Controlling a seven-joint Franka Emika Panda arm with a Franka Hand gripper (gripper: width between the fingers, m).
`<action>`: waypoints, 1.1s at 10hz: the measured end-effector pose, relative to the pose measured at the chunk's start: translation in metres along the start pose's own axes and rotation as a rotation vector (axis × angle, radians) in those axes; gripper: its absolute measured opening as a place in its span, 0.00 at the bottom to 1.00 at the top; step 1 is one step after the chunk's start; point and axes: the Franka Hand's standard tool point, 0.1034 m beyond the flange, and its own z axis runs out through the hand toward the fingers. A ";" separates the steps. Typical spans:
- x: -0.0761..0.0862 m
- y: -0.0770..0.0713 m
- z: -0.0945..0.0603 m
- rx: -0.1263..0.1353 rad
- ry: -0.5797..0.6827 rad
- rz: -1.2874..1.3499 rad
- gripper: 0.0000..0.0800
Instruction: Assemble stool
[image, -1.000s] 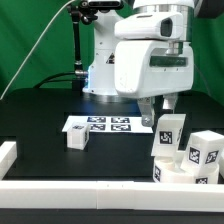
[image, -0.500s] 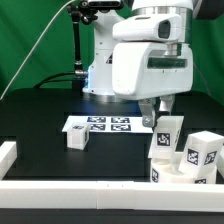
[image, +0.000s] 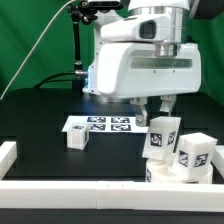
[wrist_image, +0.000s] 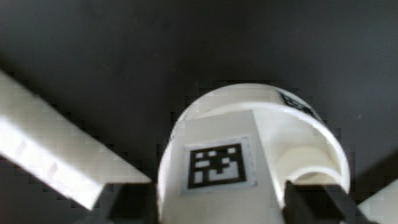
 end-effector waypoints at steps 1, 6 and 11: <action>0.000 0.001 0.000 0.001 0.000 0.093 0.43; 0.002 -0.002 0.001 0.005 0.006 0.610 0.43; 0.005 -0.003 0.002 0.010 0.018 1.005 0.43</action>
Offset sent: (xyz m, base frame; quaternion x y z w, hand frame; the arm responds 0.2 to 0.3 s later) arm 0.0007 0.0077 -0.0050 0.0224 -0.0041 0.2789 0.9601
